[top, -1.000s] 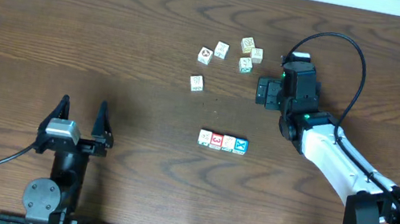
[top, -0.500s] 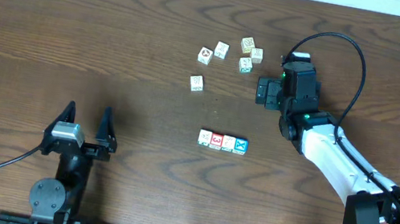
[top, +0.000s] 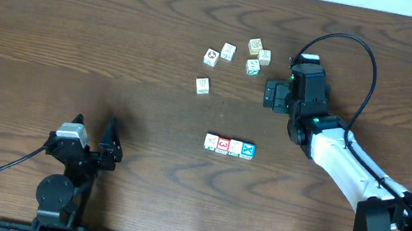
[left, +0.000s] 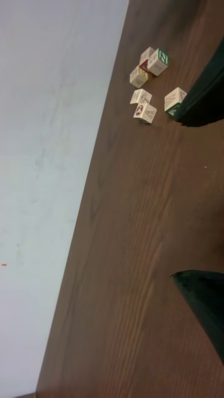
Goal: Lift 4 blocks
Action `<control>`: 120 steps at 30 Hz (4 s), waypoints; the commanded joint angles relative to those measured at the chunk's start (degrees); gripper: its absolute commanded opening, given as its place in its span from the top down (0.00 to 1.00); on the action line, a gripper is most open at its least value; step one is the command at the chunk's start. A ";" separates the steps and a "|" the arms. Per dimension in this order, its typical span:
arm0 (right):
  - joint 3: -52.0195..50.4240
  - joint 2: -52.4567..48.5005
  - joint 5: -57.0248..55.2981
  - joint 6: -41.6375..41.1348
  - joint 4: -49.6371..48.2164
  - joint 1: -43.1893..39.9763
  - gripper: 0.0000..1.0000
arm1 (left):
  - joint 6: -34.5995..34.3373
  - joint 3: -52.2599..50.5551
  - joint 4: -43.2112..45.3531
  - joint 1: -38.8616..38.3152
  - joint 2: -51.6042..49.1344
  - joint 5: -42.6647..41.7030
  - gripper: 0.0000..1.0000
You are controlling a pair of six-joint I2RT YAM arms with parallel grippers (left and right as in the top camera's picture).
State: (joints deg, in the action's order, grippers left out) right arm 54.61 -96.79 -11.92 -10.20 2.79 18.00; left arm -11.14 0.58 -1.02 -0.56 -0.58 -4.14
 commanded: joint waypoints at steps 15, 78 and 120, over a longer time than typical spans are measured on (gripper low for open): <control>0.87 0.02 -0.66 0.20 0.02 -0.28 0.01 | -0.13 -0.35 -2.86 -0.17 0.50 -1.86 0.26; -38.23 78.20 7.93 6.03 -5.14 -14.82 0.01 | -0.09 -0.35 -2.62 -0.17 0.35 -1.84 0.26; -54.31 96.56 9.44 8.15 1.49 -19.52 0.01 | -0.09 -0.35 -2.62 -0.17 0.35 -1.84 0.26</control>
State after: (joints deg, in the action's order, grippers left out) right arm 0.54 -0.67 -3.42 -3.14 4.01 -1.17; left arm -11.97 0.69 -1.08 -0.56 -0.58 -4.34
